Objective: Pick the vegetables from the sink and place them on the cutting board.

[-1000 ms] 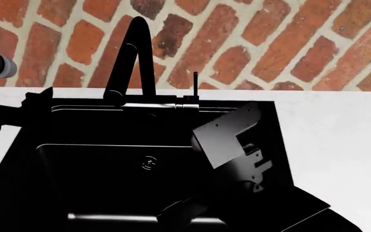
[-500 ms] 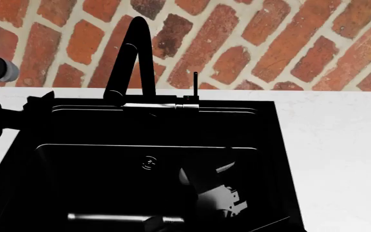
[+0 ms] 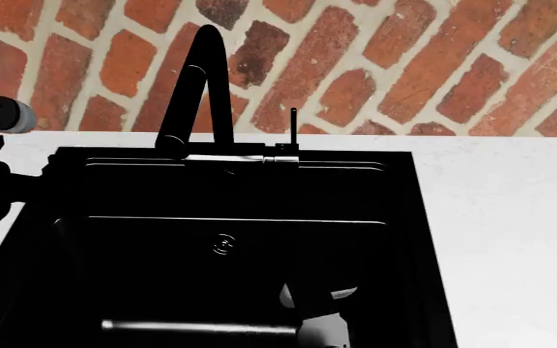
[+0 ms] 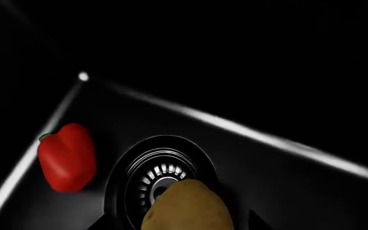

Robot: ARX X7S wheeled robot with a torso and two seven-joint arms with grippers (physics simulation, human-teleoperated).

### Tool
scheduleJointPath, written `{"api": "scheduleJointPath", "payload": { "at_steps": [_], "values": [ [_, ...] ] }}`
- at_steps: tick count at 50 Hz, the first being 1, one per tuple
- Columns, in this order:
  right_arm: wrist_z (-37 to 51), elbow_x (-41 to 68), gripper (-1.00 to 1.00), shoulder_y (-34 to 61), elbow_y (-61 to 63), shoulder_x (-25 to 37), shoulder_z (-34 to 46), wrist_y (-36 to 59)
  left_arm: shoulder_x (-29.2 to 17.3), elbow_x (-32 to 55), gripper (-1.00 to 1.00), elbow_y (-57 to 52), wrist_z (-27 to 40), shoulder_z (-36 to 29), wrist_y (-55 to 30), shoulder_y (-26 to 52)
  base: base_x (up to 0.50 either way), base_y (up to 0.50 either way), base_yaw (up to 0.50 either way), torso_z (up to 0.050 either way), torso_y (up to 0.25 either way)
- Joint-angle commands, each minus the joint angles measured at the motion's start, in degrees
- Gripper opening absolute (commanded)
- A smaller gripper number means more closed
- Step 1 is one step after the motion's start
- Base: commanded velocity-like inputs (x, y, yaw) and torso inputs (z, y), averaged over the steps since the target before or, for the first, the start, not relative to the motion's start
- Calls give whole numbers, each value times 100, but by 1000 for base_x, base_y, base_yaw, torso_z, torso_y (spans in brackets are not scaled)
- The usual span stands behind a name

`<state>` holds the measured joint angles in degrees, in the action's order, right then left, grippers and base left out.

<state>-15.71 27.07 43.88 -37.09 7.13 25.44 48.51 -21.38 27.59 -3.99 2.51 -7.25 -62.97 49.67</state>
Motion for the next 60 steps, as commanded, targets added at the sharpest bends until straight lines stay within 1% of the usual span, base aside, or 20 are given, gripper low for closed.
{"api": "scheduleJointPath", "payload": {
  "at_steps": [1, 6, 10, 13, 17, 21, 25, 28, 29, 34, 37, 39, 43, 46, 54, 60],
  "values": [
    [-285, -207, 100, 320, -1406, -311, 158, -644, 13, -6, 100, 64, 6, -40, 53, -27, 0, 0, 0, 0, 0],
    [-447, -319, 100, 588, -2016, -486, 322, -823, -9, 7, 100, 54, 3, -42, 52, -54, 0, 0, 0, 0, 0],
    [-653, -367, 100, 863, -2756, -671, 442, -1124, -7, 9, 100, 99, -10, -37, 105, -82, 0, 0, 0, 0, 0],
    [-736, 23, 100, 914, -3072, -709, 937, -1244, -5, 4, 100, 123, -13, -50, 131, -112, 0, 0, 0, 0, 0],
    [-757, 813, 100, 1040, -3396, -710, 1688, -1394, -40, 12, 100, 142, -24, -32, 142, -125, 0, 0, 0, 0, 0],
    [-733, 1411, 100, 1129, -3618, -710, 2229, -1558, 4, -9, 100, 177, 6, -72, 164, -112, 0, 0, 0, 0, 0],
    [-676, 1736, 100, 1145, -3749, -709, 2519, -1676, -38, 19, 100, 151, -21, -64, 143, -121, 0, 0, 0, 0, 0],
    [-595, 1770, 100, 1160, -3777, -703, 2488, -1710, -20, 28, 100, 147, -10, -71, 134, -111, 0, 0, 0, 0, 0],
    [-575, 1771, -100, 1167, -3776, -702, 2464, -1718, -20, 26, 100, 142, -5, -77, 136, -112, 0, 0, 0, 0, 0],
    [-463, 1780, -100, 1246, -3652, -666, 2439, -1785, -41, 45, 100, 124, -7, -69, 119, -110, 0, 0, 0, 0, 0],
    [-85, 1908, -100, 1163, -2755, -342, 2371, -1516, -20, 41, 100, 139, 3, -90, 128, -100, 0, 0, 0, 0, 0],
    [275, 2088, -100, 1126, -1881, -27, 2266, -1196, -12, 54, 100, 128, 9, -84, 119, -104, 0, 0, 0, 0, 0],
    [725, 2316, -100, 1112, -810, 345, 2150, -748, -56, 93, 100, 57, 12, -40, 75, -125, 0, 0, 0, 0, 0],
    [1099, 2546, -100, 1104, 92, 626, 2029, -387, -4, 64, 100, 136, 37, -67, 119, -75, 0, 0, 0, 0, 0],
    [1549, 2923, -100, 1144, 1243, 950, 1837, 87, 20, 61, 100, 173, 52, -96, 142, -60, 0, 0, 0, 0, 0],
    [1992, 3308, -100, 1262, 2134, 1211, 1528, 406, 16, 79, 100, 159, 64, -98, 116, -46, 0, 0, 0, 0, 0]
  ]
}}
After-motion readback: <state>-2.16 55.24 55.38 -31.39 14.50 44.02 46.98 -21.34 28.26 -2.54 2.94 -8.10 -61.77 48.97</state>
